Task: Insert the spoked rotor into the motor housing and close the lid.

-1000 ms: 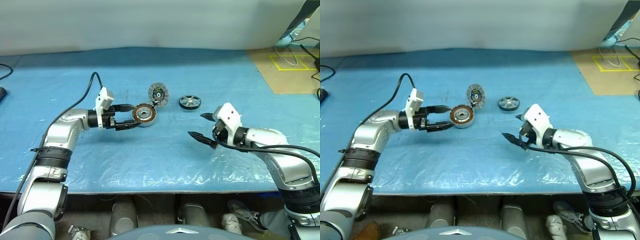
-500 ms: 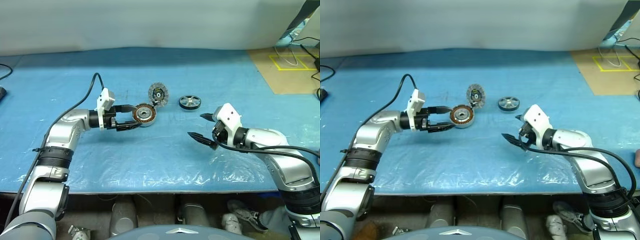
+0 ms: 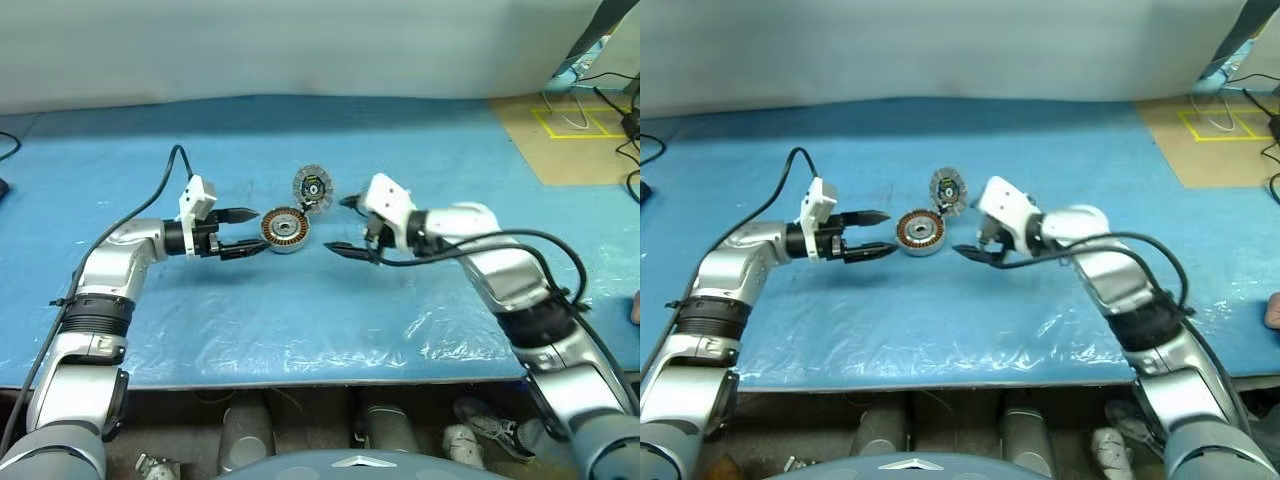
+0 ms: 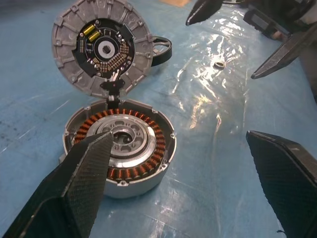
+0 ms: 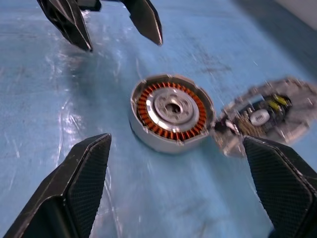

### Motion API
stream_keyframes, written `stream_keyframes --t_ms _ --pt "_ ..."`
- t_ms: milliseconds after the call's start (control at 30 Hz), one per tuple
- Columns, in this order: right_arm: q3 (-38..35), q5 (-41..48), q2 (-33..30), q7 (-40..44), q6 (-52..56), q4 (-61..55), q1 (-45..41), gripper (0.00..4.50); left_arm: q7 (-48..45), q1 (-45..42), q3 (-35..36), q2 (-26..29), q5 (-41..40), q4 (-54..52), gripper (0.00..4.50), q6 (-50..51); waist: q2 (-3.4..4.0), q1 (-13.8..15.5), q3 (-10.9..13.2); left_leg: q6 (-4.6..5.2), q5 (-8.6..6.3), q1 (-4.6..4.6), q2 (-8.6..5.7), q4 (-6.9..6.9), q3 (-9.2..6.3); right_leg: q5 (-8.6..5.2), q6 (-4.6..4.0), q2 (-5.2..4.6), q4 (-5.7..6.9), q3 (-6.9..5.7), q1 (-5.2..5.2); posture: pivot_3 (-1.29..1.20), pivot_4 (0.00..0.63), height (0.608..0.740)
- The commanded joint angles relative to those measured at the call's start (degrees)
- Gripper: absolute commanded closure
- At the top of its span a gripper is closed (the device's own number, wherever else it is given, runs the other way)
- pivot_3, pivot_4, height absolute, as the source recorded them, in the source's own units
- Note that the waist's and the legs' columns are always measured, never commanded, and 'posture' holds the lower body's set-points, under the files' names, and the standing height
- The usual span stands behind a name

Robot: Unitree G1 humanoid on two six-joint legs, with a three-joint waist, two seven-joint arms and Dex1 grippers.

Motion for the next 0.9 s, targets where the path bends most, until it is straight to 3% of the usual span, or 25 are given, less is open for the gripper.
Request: stream_keyframes --t_ms 33,200,467,667,900 --pt "4.76 -3.18 4.55 5.53 -7.21 9.18 -6.94 0.03 1.78 2.96 2.63 1.32 -1.13 -5.22 0.0 0.56 0.0 0.04 0.0 0.0 0.0 -0.04 0.01 0.0 0.0 -0.01 -0.02 0.0 0.0 -0.02 -0.02 0.0 0.15 0.74" --pt "10.14 -8.46 11.15 12.02 -17.02 25.44 -15.6 0.03 5.13 8.45 4.64 1.34 -2.22 -10.84 0.0 1.69 -0.01 0.03 0.0 0.0 0.0 -0.16 0.05 -0.04 -0.01 -0.03 -0.08 0.01 0.04 -0.19 -0.09 0.0 0.15 0.74" --pt "12.09 -17.45 16.93 14.21 -32.53 51.24 -24.21 0.03 9.2 12.9 5.02 -0.52 -2.9 -16.25 0.0 2.15 -0.02 0.07 0.0 0.01 -0.01 -0.39 0.42 0.21 -0.06 -0.06 -0.42 -0.05 0.09 -0.85 -0.09 0.0 0.15 0.74" --pt "10.13 -19.58 18.74 16.0 -38.01 57.4 -26.56 0.03 10.34 14.67 5.55 -0.66 -3.68 -17.94 0.0 2.5 -0.01 -0.29 0.01 0.01 -0.01 -0.4 0.65 0.23 -0.06 -0.13 -0.6 0.1 0.16 -0.95 -0.12 0.0 0.15 0.74" --pt "10.73 -24.86 22.84 9.97 -40.25 64.72 -26.36 0.03 10.73 13.59 5.11 -0.73 -3.67 -17.25 0.0 2.46 -0.01 -1.18 0.0 0.01 -0.01 -0.39 0.66 0.23 -0.05 -0.15 -0.64 0.1 0.16 -0.97 -0.12 0.0 0.15 0.74"
